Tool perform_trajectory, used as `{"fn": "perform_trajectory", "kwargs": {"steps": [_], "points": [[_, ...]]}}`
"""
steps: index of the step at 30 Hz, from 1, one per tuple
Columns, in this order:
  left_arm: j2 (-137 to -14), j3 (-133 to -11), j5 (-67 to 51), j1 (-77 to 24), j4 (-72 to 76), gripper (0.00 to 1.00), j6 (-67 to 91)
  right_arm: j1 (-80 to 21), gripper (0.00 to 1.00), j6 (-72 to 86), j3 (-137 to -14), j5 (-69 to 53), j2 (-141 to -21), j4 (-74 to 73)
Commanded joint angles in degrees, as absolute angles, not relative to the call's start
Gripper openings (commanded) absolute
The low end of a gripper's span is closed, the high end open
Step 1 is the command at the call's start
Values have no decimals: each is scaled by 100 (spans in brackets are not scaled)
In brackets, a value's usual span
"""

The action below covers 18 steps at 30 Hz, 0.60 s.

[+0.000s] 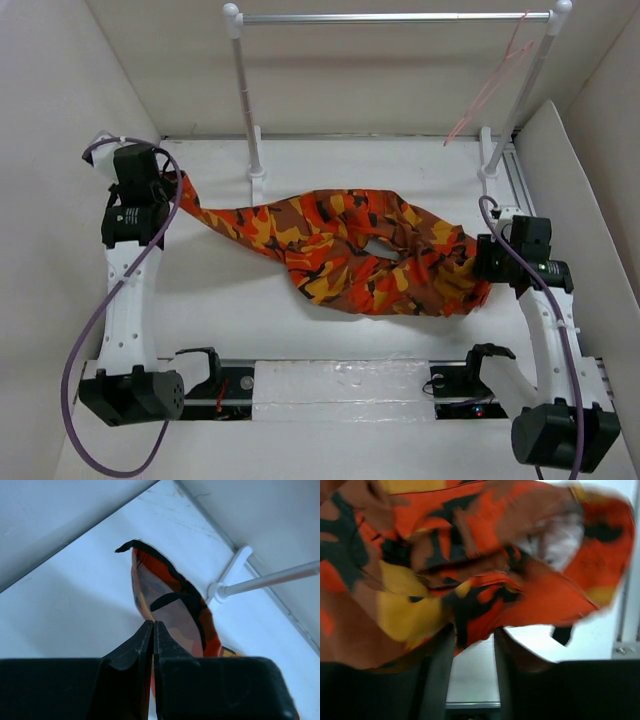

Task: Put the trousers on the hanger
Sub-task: Flatten out the trousers at the center of the board.

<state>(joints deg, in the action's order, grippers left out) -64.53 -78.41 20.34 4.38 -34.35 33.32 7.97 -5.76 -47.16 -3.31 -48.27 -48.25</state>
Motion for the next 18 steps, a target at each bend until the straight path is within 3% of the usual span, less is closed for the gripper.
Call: {"fn": "perform_trajectory", "kwargs": {"steps": [1, 3, 6, 8, 10, 11, 12, 14, 17, 18], "points": [[-6687, -7290, 1821, 771, -3120, 0, 3444, 826, 47, -641, -4903, -1151, -5053, -4463], [-6645, -6762, 1339, 1158, -2946, 0, 3690, 826, 67, -782, -5237, -924, -5124, -4657], [-6294, -5969, 1484, 1433, -2769, 0, 4200, 748, 84, -967, -5904, -37, -5097, -4948], [-6144, -5923, 1538, 1433, -2742, 4, 4550, 747, 86, -994, -6029, -131, -5272, -4494], [-6074, -6124, 1407, 1433, -2559, 28, 4614, 747, 86, -906, -5977, -665, -5676, -3740], [-6065, -6265, 1328, 1433, -2505, 49, 4623, 686, 86, -818, -5916, -624, -5887, -3535], [-6125, -6441, 1118, 1433, -2418, 56, 4484, 686, 86, -739, -5854, -511, -6097, -3385], [-6187, -6688, 749, 1267, -2172, 61, 4176, 686, 87, -799, -5731, -527, -6766, -3261], [-6389, -6645, 116, 337, -1855, 59, 3745, 344, 86, -932, -5354, -1071, -7268, -2866], [-6529, -6549, 27, -49, -1776, 59, 3701, 125, 77, -862, -5031, -1116, -7321, -2796]]}}
